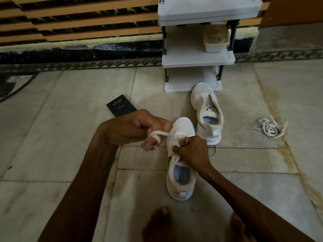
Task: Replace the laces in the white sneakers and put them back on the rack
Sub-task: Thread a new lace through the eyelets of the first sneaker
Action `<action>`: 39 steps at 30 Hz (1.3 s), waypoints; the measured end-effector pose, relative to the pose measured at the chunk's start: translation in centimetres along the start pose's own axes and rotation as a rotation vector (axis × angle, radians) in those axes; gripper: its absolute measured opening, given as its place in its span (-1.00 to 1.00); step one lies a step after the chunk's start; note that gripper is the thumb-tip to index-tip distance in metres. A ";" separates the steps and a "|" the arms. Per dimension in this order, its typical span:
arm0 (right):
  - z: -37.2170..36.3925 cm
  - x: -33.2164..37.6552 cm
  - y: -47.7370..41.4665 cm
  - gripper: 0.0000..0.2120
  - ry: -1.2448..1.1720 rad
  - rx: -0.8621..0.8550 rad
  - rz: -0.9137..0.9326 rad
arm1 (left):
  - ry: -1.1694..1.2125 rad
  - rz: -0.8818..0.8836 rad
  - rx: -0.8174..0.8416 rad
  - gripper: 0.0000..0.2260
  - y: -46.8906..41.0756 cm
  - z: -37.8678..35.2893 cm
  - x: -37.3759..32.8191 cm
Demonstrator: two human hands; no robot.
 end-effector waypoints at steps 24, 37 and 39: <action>11.0 2.8 1.2 -0.90 -0.318 -0.045 0.261 | -0.290 0.295 -0.559 -0.76 -6.7 1.8 9.8; 15.4 0.1 1.0 -0.96 -0.497 -0.441 0.183 | 0.357 -0.222 -0.960 -0.66 -2.8 6.4 -1.2; 14.4 -0.1 0.7 -0.93 -0.453 -0.412 0.184 | 0.154 -0.170 -1.124 -0.67 -0.4 7.4 -3.2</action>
Point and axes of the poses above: each hand's wrist, its own y-axis away from the middle knuckle, its own z-axis out of the back of the hand, x = y × z, the point moved 6 cm from there along -y, towards the middle knuckle, and after that the axes turned 5 degrees about x, right-handed, at the moved point
